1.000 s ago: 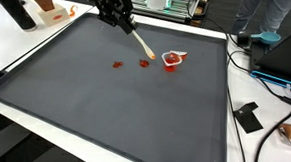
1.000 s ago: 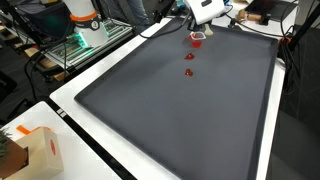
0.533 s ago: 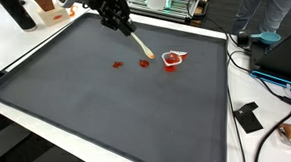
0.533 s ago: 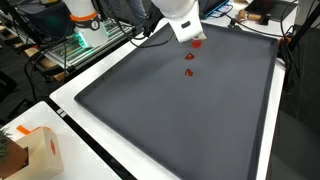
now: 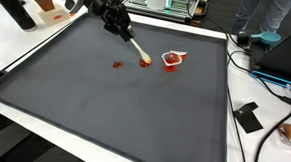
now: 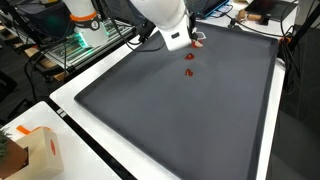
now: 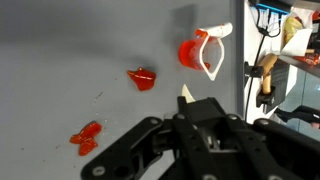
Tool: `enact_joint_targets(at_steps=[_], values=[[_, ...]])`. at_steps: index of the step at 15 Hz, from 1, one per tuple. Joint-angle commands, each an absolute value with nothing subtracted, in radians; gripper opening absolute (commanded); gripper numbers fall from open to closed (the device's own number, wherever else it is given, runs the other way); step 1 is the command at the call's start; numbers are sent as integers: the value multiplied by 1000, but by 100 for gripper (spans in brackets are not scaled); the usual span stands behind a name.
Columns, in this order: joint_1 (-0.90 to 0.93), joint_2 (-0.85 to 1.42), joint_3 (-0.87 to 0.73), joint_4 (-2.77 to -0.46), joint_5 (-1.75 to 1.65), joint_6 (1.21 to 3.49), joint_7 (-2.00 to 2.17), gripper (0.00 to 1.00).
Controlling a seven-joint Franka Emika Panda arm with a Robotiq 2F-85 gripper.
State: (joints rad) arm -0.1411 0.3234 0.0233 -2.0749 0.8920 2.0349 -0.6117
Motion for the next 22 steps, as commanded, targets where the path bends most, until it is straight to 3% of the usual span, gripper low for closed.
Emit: enact_joint_targets(at_steps=[1,22], values=[[-123,317,17,-2116,936,2105,-613,6],[-63,246,12,-2128,801,2219,-385,6]])
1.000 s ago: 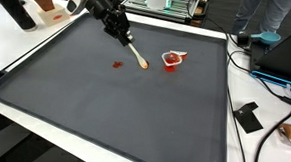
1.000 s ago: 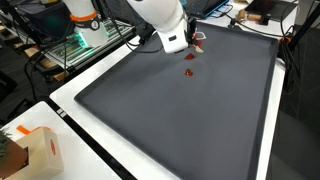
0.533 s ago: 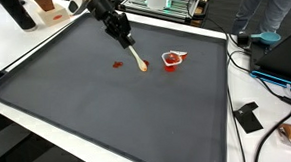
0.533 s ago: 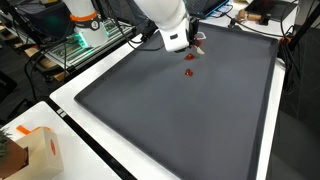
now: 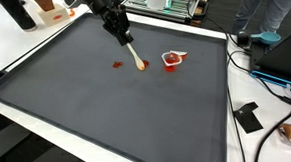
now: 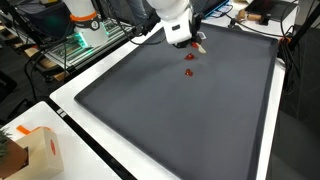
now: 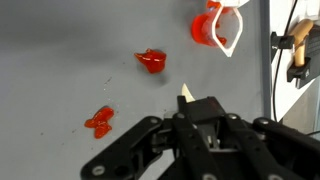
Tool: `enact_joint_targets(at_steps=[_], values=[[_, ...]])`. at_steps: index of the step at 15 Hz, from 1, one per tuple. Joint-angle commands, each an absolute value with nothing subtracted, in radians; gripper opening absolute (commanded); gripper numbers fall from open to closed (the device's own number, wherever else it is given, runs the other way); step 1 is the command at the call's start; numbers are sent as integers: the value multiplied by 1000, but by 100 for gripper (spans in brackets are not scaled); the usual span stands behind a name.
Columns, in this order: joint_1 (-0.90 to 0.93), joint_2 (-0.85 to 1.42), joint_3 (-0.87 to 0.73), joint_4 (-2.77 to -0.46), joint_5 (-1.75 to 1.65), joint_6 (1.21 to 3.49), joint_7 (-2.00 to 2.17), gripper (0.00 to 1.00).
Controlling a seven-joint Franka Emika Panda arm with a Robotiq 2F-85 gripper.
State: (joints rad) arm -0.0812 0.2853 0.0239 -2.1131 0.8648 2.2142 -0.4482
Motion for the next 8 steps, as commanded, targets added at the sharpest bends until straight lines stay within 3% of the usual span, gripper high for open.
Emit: enact_joint_targets(at_steps=[1,8], values=[[-61,237,12,-2125,772,2213,-367,6],[-47,175,20,-2069,565,2081,-239,6]])
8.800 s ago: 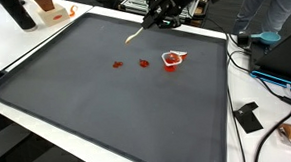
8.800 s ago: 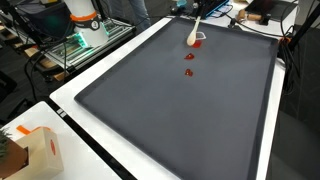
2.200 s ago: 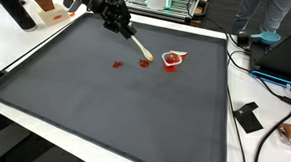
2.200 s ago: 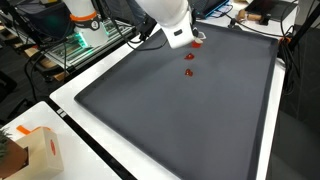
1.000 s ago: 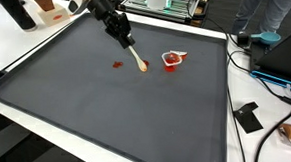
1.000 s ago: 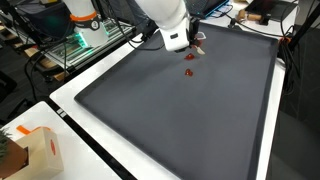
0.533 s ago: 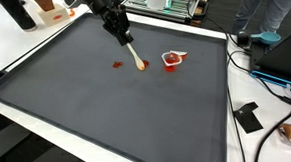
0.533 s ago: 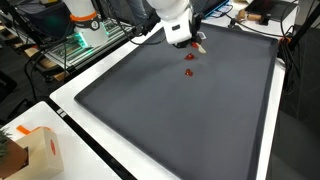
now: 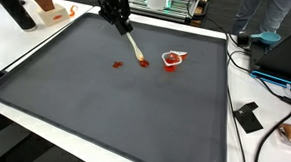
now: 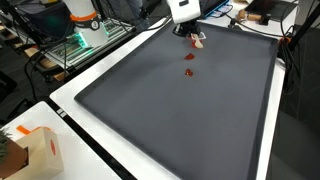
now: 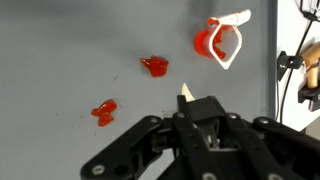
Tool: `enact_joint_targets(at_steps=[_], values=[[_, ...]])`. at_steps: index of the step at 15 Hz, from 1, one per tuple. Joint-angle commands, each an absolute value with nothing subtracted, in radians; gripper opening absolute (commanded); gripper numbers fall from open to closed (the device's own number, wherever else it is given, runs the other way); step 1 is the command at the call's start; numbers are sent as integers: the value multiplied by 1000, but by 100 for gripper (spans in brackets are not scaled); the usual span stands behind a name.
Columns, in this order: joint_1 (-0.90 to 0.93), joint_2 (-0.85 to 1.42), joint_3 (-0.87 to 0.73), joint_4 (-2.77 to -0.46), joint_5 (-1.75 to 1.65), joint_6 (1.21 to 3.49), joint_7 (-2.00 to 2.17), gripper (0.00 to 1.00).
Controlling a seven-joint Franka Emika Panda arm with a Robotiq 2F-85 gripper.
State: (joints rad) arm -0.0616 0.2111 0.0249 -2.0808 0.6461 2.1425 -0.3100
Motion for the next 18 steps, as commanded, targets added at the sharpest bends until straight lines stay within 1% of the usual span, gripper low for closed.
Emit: enact_joint_targets(at_steps=[1,10,18], values=[[-41,167,21,-2059,537,2062,-208,6],[32,113,44,-1956,312,1922,53,6],[96,118,82,-1885,187,1838,159,6]])
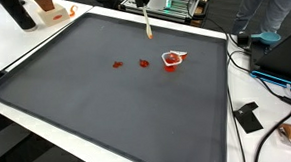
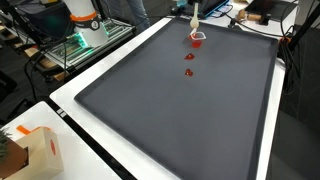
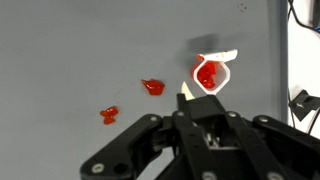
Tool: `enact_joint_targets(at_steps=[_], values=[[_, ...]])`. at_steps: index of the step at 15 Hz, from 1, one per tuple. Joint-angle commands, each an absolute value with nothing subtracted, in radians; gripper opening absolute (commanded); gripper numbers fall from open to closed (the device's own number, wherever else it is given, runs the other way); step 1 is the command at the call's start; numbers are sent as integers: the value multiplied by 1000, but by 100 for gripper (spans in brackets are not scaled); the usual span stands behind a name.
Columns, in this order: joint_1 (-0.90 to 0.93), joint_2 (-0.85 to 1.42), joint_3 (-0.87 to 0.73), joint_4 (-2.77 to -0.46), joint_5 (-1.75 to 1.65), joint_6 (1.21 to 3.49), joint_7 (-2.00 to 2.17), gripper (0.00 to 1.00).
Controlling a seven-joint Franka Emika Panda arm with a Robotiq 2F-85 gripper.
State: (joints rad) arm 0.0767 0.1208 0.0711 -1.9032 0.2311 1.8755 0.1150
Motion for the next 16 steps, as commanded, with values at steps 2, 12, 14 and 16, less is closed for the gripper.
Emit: enact_joint_targets(at_steps=[2,12,14,16], values=[[109,119,92,-1875,171,1831,178,6],[132,123,109,-1860,149,1841,191,24],[132,123,109,-1859,148,1841,191,24],[130,122,111,-1868,175,1857,186,6]])
